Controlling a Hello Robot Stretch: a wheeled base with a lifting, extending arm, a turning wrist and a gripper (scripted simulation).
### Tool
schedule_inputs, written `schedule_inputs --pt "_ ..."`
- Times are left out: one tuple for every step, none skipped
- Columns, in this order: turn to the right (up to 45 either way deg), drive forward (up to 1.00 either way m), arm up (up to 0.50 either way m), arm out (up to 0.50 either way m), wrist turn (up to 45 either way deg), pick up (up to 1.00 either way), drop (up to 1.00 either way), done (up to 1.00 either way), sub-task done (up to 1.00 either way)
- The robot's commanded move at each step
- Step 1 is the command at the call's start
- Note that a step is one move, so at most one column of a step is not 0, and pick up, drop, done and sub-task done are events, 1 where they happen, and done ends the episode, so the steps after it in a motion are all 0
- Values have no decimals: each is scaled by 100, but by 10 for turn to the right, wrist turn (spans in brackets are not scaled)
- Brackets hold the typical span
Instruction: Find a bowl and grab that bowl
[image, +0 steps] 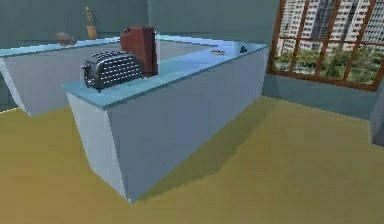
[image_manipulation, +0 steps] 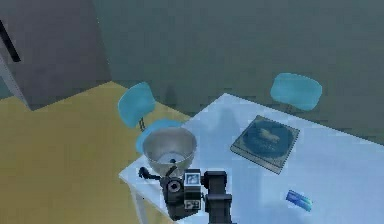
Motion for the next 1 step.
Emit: schedule_inputs --pt "0 0 0 0 0 0 0 100 0"
